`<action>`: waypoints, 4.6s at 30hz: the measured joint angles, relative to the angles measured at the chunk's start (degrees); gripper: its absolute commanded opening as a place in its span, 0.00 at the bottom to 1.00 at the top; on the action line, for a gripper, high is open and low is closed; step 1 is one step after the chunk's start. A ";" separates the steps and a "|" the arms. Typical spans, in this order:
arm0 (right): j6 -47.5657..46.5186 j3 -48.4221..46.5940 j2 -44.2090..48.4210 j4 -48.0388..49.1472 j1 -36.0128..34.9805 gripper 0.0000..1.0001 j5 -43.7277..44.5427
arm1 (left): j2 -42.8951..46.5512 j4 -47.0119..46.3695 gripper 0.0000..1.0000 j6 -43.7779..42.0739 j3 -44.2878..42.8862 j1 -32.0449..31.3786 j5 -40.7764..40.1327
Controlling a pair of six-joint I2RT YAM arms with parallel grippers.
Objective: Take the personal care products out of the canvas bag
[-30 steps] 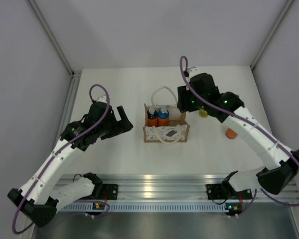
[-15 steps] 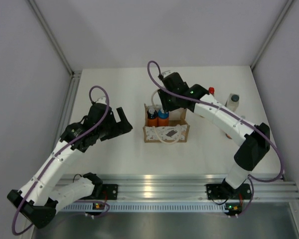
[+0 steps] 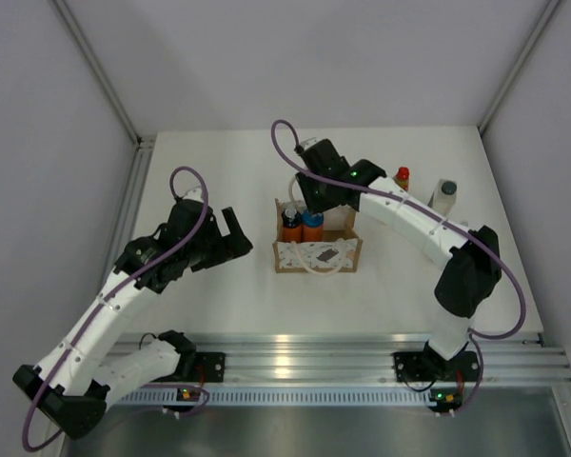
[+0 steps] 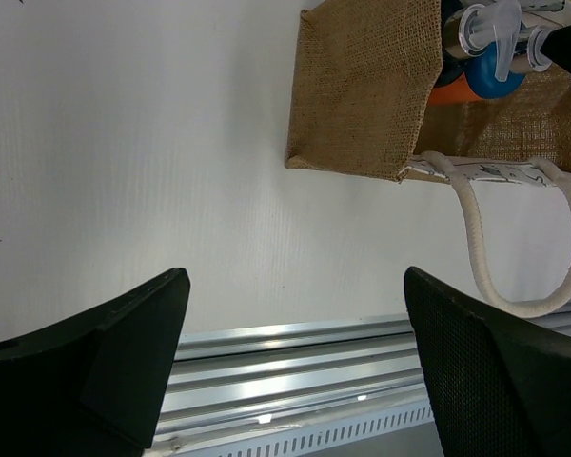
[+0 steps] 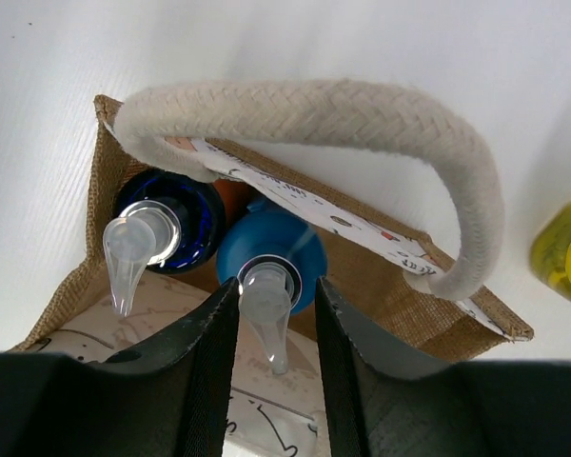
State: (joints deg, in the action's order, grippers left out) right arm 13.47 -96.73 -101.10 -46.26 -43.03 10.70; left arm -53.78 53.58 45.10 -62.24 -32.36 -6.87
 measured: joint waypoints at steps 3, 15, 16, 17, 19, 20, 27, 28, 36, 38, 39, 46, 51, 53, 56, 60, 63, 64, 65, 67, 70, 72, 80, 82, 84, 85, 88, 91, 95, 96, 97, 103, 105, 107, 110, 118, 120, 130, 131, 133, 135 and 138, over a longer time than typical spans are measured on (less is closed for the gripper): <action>-0.13 -0.15 -0.59 -0.04 -0.04 0.31 -0.04 | 0.07 0.00 0.99 0.00 0.09 0.00 0.02; -0.39 -0.15 -0.79 0.00 -0.13 0.22 -0.04 | 0.07 0.00 0.99 -0.09 0.11 0.00 0.00; -0.37 -0.15 -0.79 0.00 -0.15 0.22 -0.04 | 0.07 0.00 0.98 -0.22 0.11 0.00 0.00; -0.37 -0.13 -0.79 0.00 -0.22 0.22 -0.02 | 0.07 0.00 0.98 -0.24 0.11 0.00 0.00; -0.37 -0.09 -0.79 0.00 -0.37 0.17 0.00 | 0.07 0.00 0.98 -0.26 0.11 0.00 0.00; -0.37 -0.07 -0.79 0.00 -0.46 0.13 0.04 | 0.07 0.00 0.98 -0.28 0.11 0.00 0.00; -0.22 -0.07 -0.79 0.00 -0.85 0.00 0.22 | 0.07 0.00 0.98 -0.52 0.11 0.00 0.00; -0.22 -0.07 -0.79 0.00 -0.85 0.00 0.22 | 0.07 0.00 0.99 -0.55 0.11 0.00 0.00; 0.20 -1.66 -0.79 -1.88 -1.22 0.00 1.01 | 0.07 0.00 0.99 -0.79 0.11 0.00 0.00; 0.20 -2.97 -0.79 -2.99 -1.25 0.00 1.29 | 0.07 0.00 0.98 -0.87 0.13 0.00 0.00; 0.20 -3.74 -0.79 -3.45 -1.27 0.00 1.38 | 0.07 0.00 0.99 -0.90 0.11 0.00 0.00; 0.24 -9.77 -0.61 -7.56 -1.62 0.00 2.14 | 0.07 0.00 0.98 -0.90 0.13 0.00 -0.02; 0.28 -14.53 -0.42 -11.63 -1.77 0.00 2.80 | 0.07 0.00 0.99 -0.90 0.11 0.00 0.00; 0.28 -16.70 -0.20 -13.44 -1.81 0.00 2.93 | 0.07 0.00 0.99 -0.87 0.11 0.00 0.00; 0.50 -19.32 0.46 -15.30 -1.81 0.00 3.30 | 0.04 0.00 0.98 -0.87 0.11 0.00 0.00; 0.94 -22.03 1.62 -17.97 -1.84 0.00 4.28 | 0.04 0.00 0.98 -0.85 0.13 0.00 0.00; 1.16 -24.44 2.27 -19.93 -1.84 0.00 5.03 | 0.04 0.00 0.98 -0.87 0.11 0.00 -0.02; 1.20 -25.29 2.47 -20.68 -1.84 0.00 5.20 | 0.04 0.00 0.99 -0.85 0.13 0.00 -0.02; 1.25 -26.10 2.58 -21.40 -1.84 0.00 5.31 | 0.04 0.00 0.99 -0.87 0.13 0.00 -0.02; 1.36 -27.52 3.06 -22.40 -1.84 0.00 5.57 | 0.04 0.00 0.99 -0.85 0.11 0.00 -0.02; 1.68 -28.76 4.22 -23.76 -1.84 0.00 6.08 | 0.04 0.00 0.99 -0.85 0.13 0.00 0.00; 1.75 -29.55 4.96 -24.52 -1.84 0.00 6.56 | 0.04 0.00 0.99 -0.85 0.13 0.00 0.00; 1.73 -30.91 9.42 -26.93 -0.37 0.00 9.27 | 0.04 0.00 0.99 -0.85 0.48 0.00 0.00; 1.73 -30.51 10.58 -27.17 0.85 0.00 9.60 | 0.04 0.00 0.99 -0.85 0.48 0.00 0.00; 1.79 -29.14 12.13 -27.08 2.25 0.00 10.34 | 0.04 0.00 0.98 -0.85 0.48 0.00 0.00; 1.95 -28.35 12.92 -27.12 2.84 0.00 10.64 | 0.04 0.00 0.98 -0.85 0.48 0.00 0.00; 2.19 -24.96 15.54 -26.84 5.29 0.00 11.61 | 0.04 0.00 0.98 -0.85 0.48 0.00 0.00; 2.47 -20.11 18.36 -26.32 8.04 0.00 12.09 | 0.04 0.00 0.99 -0.85 0.48 0.00 0.02; 3.28 -10.23 22.69 -23.34 12.02 0.00 12.09 | 0.07 0.00 0.98 -0.85 0.48 0.00 0.00; 3.54 -8.07 23.41 -22.71 13.05 0.00 12.07 | 0.07 0.00 0.99 -0.85 0.48 0.00 0.02; 3.74 -5.20 24.44 -21.46 14.27 0.00 11.91 | 0.07 0.00 0.99 -0.85 0.48 0.00 0.00; 4.33 7.65 27.91 -15.26 20.39 0.00 11.04 | 0.66 0.00 0.99 -0.85 0.74 0.00 0.02; 4.35 10.97 28.63 -13.22 21.84 0.00 10.45 | 1.18 -0.02 0.98 -0.85 0.85 0.00 0.04; 4.37 14.53 29.29 -10.62 22.99 0.00 9.94 | 1.57 0.00 0.98 -0.85 0.87 0.00 0.24; 4.37 19.15 29.68 -7.10 24.20 0.00 9.20 | 1.77 0.00 0.98 -0.87 0.90 0.00 0.79; 4.57 28.63 29.79 1.05 26.69 0.00 8.52 | 1.77 0.02 0.99 -2.40 0.74 0.00 1.77; 4.61 30.08 29.79 1.81 26.77 0.00 8.52 | 1.62 0.28 0.99 -3.52 0.00 0.00 1.68; 4.96 32.35 29.83 6.47 26.86 0.42 8.57 | -6.82 1.84 0.99 -10.93 -13.77 0.00 0.39; 4.94 32.35 29.83 6.75 26.86 0.45 8.50 | -7.74 2.08 0.99 -11.32 -15.10 0.00 0.35; 5.09 32.35 29.86 7.10 26.86 0.48 8.35 | -9.90 2.29 0.99 -12.24 -17.94 -0.22 -0.28; 5.18 32.33 30.14 7.06 26.86 0.49 8.13 | -12.24 3.26 0.99 -12.76 -20.65 -1.14 -1.57; 5.16 31.69 30.99 6.08 26.86 0.50 7.96 | -15.93 4.81 0.99 -13.35 -24.28 -3.69 -4.37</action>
State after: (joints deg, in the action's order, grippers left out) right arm 18.63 -65.04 -70.11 -40.18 -16.16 18.65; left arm -69.71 58.39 31.75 -86.52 -36.05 -11.25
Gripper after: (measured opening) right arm 0.497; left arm 0.985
